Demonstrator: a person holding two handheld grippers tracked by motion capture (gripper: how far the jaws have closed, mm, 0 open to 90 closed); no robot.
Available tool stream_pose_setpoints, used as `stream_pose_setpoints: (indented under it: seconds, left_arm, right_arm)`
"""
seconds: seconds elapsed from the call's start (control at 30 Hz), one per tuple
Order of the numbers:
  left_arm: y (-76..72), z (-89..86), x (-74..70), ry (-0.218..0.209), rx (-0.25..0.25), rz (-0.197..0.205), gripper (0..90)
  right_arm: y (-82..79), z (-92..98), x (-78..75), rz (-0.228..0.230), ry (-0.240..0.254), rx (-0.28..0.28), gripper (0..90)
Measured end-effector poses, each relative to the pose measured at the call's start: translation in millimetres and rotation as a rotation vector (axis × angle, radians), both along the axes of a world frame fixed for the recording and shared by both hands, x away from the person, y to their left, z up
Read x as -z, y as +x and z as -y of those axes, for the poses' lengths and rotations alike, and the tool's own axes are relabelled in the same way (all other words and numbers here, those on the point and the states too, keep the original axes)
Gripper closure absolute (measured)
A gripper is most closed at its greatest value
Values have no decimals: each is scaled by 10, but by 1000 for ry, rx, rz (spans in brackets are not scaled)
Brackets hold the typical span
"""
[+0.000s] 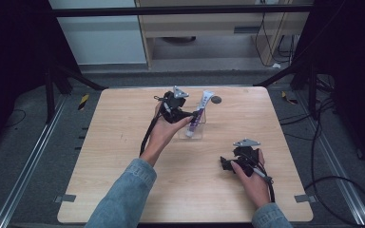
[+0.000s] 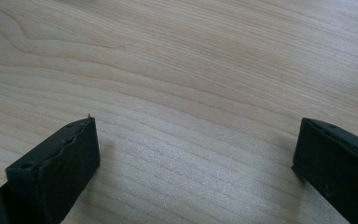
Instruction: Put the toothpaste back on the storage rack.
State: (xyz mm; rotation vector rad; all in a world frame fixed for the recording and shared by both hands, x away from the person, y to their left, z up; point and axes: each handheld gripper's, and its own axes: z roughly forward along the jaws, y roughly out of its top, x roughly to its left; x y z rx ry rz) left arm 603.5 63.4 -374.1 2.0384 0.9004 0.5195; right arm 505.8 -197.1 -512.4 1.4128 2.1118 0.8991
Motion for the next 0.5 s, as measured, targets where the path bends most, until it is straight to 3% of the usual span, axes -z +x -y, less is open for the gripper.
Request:
stream_pose_setpoints:
  seconds: [0.5]
  left_arm:
    - [-188, -123, -8, 7, 36, 25, 129]
  right_arm:
    - [0, 0, 0, 0, -1, 0, 6]
